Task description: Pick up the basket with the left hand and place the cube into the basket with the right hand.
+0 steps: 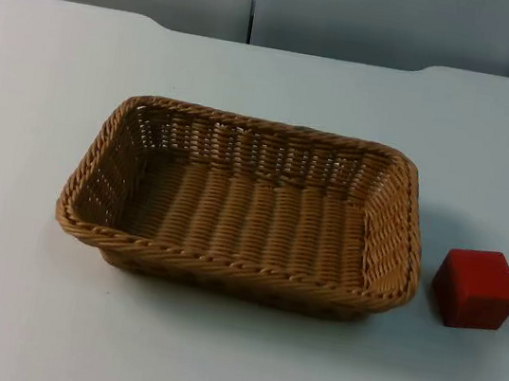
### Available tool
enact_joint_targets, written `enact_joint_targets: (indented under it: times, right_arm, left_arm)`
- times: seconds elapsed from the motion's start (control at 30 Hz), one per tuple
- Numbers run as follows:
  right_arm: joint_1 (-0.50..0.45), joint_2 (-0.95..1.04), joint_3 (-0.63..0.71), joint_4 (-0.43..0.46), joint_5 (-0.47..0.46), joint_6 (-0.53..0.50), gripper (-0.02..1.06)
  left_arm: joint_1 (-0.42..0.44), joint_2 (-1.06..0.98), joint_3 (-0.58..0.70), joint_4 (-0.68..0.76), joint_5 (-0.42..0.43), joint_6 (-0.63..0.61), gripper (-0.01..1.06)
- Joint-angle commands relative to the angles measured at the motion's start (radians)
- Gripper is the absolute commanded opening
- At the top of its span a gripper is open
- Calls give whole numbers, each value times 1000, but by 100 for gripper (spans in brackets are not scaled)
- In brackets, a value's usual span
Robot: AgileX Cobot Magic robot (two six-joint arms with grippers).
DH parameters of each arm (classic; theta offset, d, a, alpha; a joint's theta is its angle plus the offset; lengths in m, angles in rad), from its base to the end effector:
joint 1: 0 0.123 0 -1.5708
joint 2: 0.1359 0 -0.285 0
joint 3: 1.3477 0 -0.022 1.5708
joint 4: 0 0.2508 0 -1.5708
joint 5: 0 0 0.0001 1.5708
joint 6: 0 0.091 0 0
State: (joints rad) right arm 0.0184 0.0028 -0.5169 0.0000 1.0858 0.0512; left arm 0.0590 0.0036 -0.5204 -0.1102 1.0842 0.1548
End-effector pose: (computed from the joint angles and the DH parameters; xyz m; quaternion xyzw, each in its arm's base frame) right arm -0.0074 -0.0001 0.2800 0.0140 0.8560 0.0180 0.5165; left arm -0.0074 -0.0093 0.2814 0.0441 0.8525 0.0006 0.5208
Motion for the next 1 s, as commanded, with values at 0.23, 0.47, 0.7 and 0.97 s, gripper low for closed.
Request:
enact_joint_targets:
  times: [0.23, 0.47, 0.7, 0.97]
  right_arm:
    - [1, -3, 6, 0, -11, 2, 0]
    - [1, -3, 6, 0, -11, 2, 0]
    - [1, -3, 6, 0, -11, 2, 0]
    - [1, -3, 6, 0, -11, 2, 0]
  left_arm:
    - [-1, 241, -4, -369, -48, 32, 0]
    - [-1, 741, -4, -747, -53, 447, 0]
    - [-4, 1348, -73, -881, -126, 742, 35]
    - [-32, 1671, -276, -895, -113, 754, 64]
